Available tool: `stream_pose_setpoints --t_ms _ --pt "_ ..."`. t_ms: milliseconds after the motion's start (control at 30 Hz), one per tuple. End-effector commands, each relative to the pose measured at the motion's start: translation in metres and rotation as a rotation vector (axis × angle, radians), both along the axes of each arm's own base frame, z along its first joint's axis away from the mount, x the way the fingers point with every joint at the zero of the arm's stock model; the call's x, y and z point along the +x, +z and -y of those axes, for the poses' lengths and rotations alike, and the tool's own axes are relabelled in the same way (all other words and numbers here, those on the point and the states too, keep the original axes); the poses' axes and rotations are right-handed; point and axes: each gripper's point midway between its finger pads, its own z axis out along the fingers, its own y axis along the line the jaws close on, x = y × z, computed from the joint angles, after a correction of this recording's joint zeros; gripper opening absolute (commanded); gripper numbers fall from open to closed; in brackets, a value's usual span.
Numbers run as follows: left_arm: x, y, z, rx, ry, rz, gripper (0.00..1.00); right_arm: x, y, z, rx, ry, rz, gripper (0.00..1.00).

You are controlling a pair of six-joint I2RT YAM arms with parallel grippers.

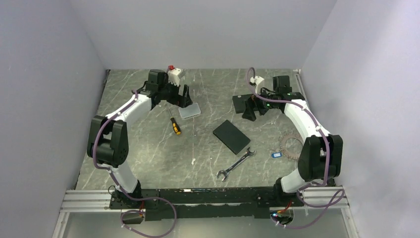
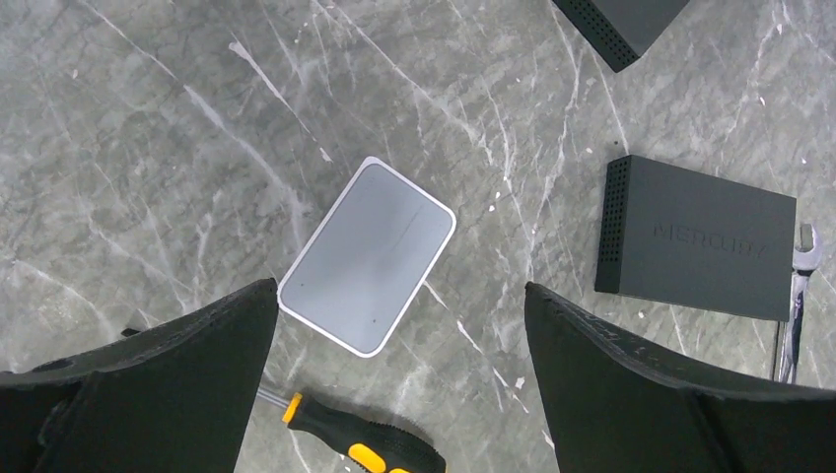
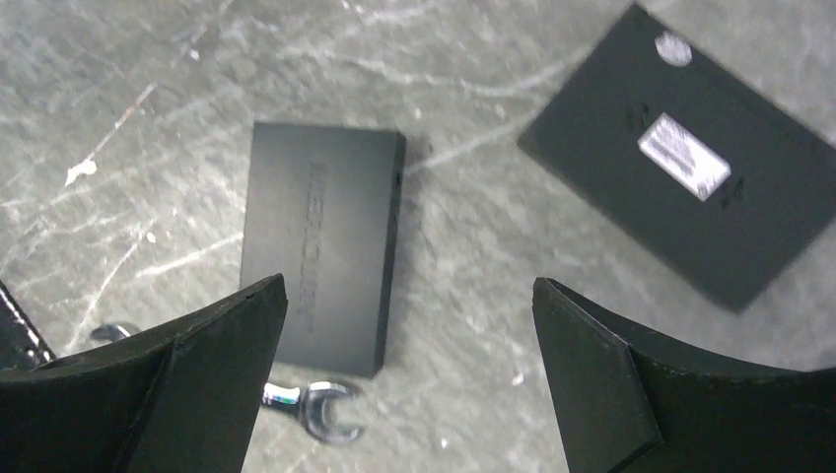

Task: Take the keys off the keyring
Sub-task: Pick up the keyring from the center of the board.

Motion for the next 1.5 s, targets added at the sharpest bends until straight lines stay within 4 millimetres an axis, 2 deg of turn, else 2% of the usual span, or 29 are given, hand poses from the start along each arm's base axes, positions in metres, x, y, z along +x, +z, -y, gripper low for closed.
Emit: stream_pose_setpoints --t_ms 0,100,233,333,433,567,733,1067,1267,1467 --pt "0.002 0.01 0.007 -0.027 -0.018 0.048 0.99 -0.015 0.018 0.055 -0.067 -0.071 -0.028 1.0" --pt "-0.001 0.007 0.011 -0.043 -0.039 0.039 0.99 -0.03 0.016 0.099 -0.136 -0.143 -0.067 1.0" --pt "-0.006 0.007 0.018 -0.065 -0.077 0.026 0.99 -0.054 0.002 0.149 -0.246 -0.22 -0.126 1.0" --pt "-0.008 0.008 0.022 -0.073 -0.095 0.02 0.99 -0.071 -0.013 0.176 -0.308 -0.239 -0.183 0.99" --pt "-0.012 0.008 0.026 -0.088 -0.118 0.01 0.99 -0.083 -0.028 0.188 -0.342 -0.224 -0.241 0.95" --pt "-0.018 0.007 0.03 -0.105 -0.157 0.0 0.99 -0.084 -0.04 0.195 -0.384 -0.214 -0.236 0.91" --pt "-0.029 0.005 0.038 -0.13 -0.236 -0.013 0.99 -0.08 -0.051 0.193 -0.414 -0.149 -0.216 0.8" --pt "-0.034 0.003 0.042 -0.146 -0.269 -0.031 0.99 -0.074 -0.082 0.181 -0.542 -0.046 -0.196 0.75" --pt "-0.036 0.004 0.043 -0.155 -0.281 -0.037 0.99 -0.074 -0.1 0.181 -0.616 -0.006 -0.201 0.73" --pt "-0.035 0.0 0.042 -0.151 -0.273 -0.045 0.99 -0.072 -0.108 0.182 -0.627 0.02 -0.208 0.71"
